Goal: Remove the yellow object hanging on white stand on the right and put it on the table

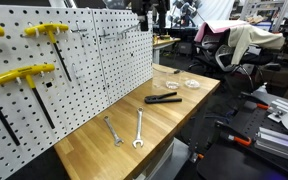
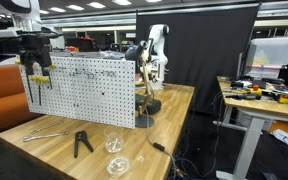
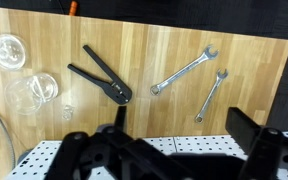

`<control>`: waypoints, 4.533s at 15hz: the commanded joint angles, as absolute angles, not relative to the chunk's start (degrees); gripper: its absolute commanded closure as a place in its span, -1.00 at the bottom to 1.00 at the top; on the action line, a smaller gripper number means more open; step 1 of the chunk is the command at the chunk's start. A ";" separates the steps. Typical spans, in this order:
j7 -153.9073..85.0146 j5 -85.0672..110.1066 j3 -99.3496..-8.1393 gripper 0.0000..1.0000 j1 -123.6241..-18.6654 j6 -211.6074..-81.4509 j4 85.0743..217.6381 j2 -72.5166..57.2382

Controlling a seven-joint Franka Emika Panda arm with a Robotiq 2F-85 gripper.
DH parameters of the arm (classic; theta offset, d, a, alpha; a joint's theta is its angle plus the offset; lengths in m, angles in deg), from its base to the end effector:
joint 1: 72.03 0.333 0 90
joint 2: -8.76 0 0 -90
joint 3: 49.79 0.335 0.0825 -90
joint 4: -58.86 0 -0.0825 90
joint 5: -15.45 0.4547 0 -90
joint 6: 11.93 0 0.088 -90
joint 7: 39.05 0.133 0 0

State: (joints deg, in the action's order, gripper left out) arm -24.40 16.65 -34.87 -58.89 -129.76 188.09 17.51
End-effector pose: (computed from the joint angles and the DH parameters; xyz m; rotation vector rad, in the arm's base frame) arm 0.4813 0.2585 0.3773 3.0842 0.3405 -0.0621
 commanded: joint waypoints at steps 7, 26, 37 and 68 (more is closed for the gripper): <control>-24.50 17.18 -35.05 -1.00 -58.92 -129.95 188.22 17.40; -21.05 9.95 -30.43 -1.00 -50.88 -149.30 168.90 -1.66; -18.41 6.23 -31.22 -1.00 -47.71 -150.69 166.92 -5.10; -4.05 -0.76 -39.31 0.08 -41.57 -157.78 164.50 -11.74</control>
State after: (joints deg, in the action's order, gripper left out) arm -5.37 -0.43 -38.50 -41.75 -155.10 163.25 -12.27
